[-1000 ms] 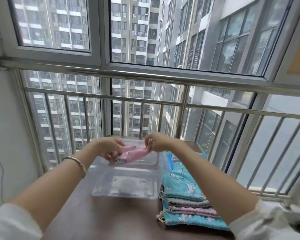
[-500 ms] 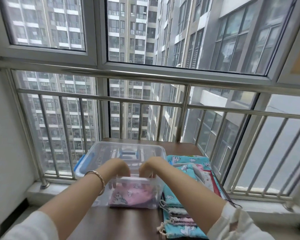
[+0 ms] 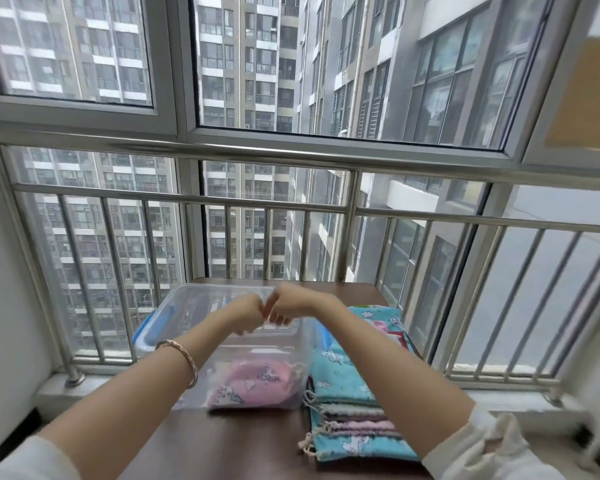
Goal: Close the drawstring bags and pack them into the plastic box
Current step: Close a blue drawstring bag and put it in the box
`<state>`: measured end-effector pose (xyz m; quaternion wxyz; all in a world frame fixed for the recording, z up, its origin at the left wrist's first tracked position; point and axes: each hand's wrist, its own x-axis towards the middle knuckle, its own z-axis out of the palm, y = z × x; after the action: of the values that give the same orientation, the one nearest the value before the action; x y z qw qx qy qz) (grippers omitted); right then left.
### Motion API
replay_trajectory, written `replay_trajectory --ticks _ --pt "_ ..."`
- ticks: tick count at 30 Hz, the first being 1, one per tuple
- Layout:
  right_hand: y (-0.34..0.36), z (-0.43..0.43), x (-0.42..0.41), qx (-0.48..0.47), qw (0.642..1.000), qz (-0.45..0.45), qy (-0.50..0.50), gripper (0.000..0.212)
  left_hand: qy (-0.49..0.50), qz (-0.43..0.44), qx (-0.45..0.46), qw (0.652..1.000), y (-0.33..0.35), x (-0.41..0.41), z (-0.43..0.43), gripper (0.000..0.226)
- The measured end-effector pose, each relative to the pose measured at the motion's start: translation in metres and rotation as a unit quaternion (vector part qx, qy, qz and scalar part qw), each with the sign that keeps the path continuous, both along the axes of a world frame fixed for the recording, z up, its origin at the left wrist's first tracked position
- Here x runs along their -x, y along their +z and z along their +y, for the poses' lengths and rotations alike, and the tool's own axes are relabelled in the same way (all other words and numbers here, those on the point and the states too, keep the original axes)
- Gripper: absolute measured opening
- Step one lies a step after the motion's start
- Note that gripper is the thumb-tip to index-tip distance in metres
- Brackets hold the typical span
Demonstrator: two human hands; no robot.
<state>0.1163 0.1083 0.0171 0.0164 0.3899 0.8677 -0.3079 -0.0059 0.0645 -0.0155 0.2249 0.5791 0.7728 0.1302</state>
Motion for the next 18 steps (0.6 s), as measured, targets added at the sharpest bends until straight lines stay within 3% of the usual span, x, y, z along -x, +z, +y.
replay_trajectory --ticks 4,7,11,14,18 --pt "0.038 -0.002 -0.052 -0.039 0.993 0.105 -0.036 0.028 -0.022 -0.025 -0.166 0.986 0.031 -0.05 -0.002 0.019" --pt "0.043 -0.005 -0.095 -0.053 0.993 0.083 -0.065 0.032 -0.057 -0.02 -0.201 0.978 0.041 -0.093 -0.01 0.017" --pt "0.012 -0.01 -0.14 -0.032 0.995 -0.021 -0.092 0.033 -0.109 0.02 -0.177 0.978 0.03 -0.143 -0.022 0.013" --pt "-0.029 -0.008 -0.159 -0.017 0.99 -0.08 -0.114 0.024 -0.136 0.062 -0.11 0.983 0.004 -0.162 -0.024 0.017" --pt "-0.071 -0.007 -0.172 -0.029 0.981 -0.143 -0.125 0.027 -0.161 0.146 -0.041 0.975 -0.028 -0.172 -0.038 0.02"
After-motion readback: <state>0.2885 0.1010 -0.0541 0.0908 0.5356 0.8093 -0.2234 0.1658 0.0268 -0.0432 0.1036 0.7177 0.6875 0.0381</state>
